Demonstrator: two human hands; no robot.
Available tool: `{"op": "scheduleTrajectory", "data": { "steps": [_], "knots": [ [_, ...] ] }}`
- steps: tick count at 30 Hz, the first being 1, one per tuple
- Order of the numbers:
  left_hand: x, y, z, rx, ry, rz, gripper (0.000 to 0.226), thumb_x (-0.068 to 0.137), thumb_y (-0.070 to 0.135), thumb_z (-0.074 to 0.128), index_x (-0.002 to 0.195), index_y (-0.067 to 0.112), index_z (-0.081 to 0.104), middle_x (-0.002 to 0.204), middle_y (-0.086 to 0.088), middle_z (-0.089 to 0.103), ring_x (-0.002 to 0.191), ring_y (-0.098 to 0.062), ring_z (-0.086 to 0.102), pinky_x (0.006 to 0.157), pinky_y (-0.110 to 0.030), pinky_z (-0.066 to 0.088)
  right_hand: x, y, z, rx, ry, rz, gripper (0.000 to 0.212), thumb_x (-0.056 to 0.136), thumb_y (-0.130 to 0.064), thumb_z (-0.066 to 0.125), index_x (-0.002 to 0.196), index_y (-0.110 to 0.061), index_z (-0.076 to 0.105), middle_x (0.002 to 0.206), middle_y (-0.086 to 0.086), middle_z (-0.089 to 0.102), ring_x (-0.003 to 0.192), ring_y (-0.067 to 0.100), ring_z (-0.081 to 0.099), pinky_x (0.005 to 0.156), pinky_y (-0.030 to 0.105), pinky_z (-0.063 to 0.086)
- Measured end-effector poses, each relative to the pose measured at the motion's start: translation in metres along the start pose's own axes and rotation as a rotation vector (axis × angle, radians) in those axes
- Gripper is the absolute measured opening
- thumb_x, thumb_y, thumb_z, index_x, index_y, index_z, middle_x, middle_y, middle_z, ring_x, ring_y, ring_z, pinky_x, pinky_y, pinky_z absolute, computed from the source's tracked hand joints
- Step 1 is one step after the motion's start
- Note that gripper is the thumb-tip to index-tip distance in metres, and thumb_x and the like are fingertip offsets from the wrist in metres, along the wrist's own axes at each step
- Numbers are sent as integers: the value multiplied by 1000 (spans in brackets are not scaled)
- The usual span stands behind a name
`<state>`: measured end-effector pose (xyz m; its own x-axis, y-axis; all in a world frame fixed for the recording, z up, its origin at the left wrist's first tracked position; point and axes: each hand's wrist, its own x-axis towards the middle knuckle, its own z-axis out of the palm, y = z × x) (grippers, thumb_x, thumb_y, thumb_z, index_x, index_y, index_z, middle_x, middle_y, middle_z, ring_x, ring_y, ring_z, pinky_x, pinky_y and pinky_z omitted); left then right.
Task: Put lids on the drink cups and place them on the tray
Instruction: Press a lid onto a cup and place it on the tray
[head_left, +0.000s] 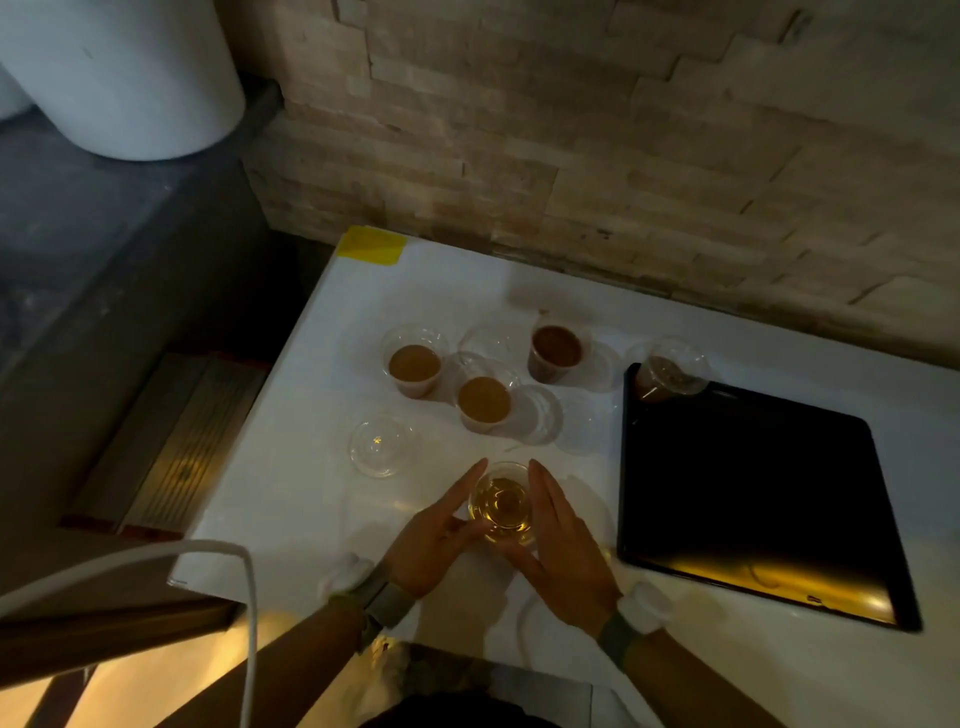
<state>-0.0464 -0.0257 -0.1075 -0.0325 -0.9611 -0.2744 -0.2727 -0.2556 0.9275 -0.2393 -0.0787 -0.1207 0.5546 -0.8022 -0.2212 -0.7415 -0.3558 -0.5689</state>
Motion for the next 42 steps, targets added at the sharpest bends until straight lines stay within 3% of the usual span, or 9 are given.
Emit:
{"op": "scheduleTrajectory", "data": {
  "steps": [3,6,12,20,23,28,32,36,42],
  "knots": [
    [-4,2,12,-152,165,-42,46,94,39,50,131,58,32,132,17,53,96,-4,65,83,-35,57,-4,-12,15,103,98,108,100,81,-85,28,156,-25,0,164,1,14,149,15,16,118,32,19],
    [-2,7,14,-139,241,-78,39,97,35,48,126,60,38,127,5,62,95,-8,67,81,-33,58,-1,-7,8,146,137,133,102,73,-90,42,152,-33,10,158,-1,27,141,12,29,112,29,28],
    [5,5,6,71,131,-16,46,100,38,37,129,69,20,145,12,43,125,-16,51,99,-45,49,12,8,-10,-50,16,-29,93,80,-86,39,146,-52,-17,162,-17,10,140,-4,8,114,28,18],
    [11,22,5,-29,130,-24,37,99,37,37,134,50,33,136,10,52,120,-18,55,99,-46,49,8,-17,12,328,122,184,109,69,-84,54,153,-23,20,154,5,37,137,22,43,111,45,42],
    [10,22,4,-112,131,-76,39,100,33,38,137,45,34,123,15,56,100,-15,65,77,-36,59,4,-22,13,755,91,283,111,60,-76,73,150,-35,23,149,-1,41,133,17,45,109,49,42],
    [5,17,10,-379,215,-255,17,96,25,52,109,34,58,111,2,65,89,-20,71,64,-21,56,-7,-12,18,906,98,206,84,78,-37,78,146,-41,28,127,-33,54,116,-13,52,86,8,48],
    [8,19,15,-410,212,-286,16,96,22,50,107,27,61,114,-6,64,102,-29,66,78,-38,59,-7,-15,11,1014,104,192,53,73,-27,79,118,-49,62,116,-25,67,112,-1,61,88,18,54],
    [14,34,22,-425,196,-303,18,97,29,48,106,29,63,113,-2,66,96,-26,69,72,-30,59,-14,0,4,1004,100,235,58,81,-12,76,133,-26,53,127,-11,66,119,9,60,89,18,52],
    [47,78,59,-500,44,-293,18,92,27,55,107,30,64,106,3,71,90,-25,72,69,-25,58,-27,44,-43,974,239,279,62,83,-30,78,138,-33,49,125,-22,63,117,3,60,89,17,51]
  ]
}}
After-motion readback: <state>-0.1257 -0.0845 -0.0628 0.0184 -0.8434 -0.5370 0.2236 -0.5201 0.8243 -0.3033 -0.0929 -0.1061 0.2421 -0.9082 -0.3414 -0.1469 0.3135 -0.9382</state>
